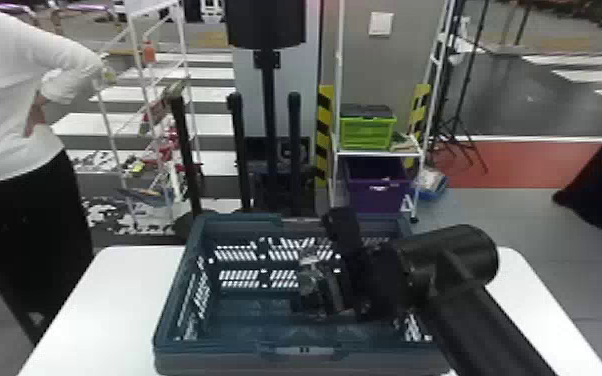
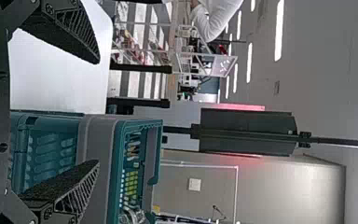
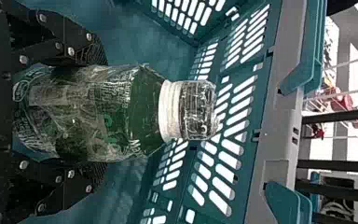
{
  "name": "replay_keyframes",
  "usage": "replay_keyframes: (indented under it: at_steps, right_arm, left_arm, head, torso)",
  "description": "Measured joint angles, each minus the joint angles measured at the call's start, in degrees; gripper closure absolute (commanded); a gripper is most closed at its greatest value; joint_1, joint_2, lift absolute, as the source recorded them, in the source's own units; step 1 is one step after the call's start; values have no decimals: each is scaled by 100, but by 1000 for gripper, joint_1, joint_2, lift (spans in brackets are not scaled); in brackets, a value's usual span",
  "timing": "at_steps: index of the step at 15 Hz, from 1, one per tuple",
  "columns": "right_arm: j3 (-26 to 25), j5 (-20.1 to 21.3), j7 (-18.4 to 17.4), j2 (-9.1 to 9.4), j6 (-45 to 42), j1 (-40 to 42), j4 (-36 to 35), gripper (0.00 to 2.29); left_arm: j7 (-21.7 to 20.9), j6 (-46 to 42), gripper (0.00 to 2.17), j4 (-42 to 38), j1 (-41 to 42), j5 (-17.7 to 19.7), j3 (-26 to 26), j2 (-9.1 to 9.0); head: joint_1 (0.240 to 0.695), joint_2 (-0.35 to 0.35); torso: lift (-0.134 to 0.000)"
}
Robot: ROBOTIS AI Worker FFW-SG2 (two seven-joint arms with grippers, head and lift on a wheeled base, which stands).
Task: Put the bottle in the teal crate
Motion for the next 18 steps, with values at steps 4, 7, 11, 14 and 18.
replay_keyframes:
  at_steps: [4,7,11,14,18]
  right_arm:
    - [-6,-154,41,0,-87,-42,128,29]
    - [-23,-256,74,0,-321,-33,112,43]
    - [-32,-263,60,0,-848,196,-362,53]
    - [-63,-166,-66,0,-877,591,-1332,63]
    - [-77,388,-271,-121,-1164,1690,-3134,76]
  left_arm:
    - [-2,0,124,14,-14,4,2,1]
    - [-6,0,124,25,-18,12,10,1]
    - [-33,-63,124,30,-3,38,47,1]
    - [-56,-131,124,51,18,75,77,-6]
    - [-72,-206,124,64,41,87,82,-8]
  head:
    - [499,0]
    - [499,0]
    - [499,0]
    - [499,0]
    - [499,0]
  torso:
    - [0]
    - [0]
    - [0]
    - [0]
    - [0]
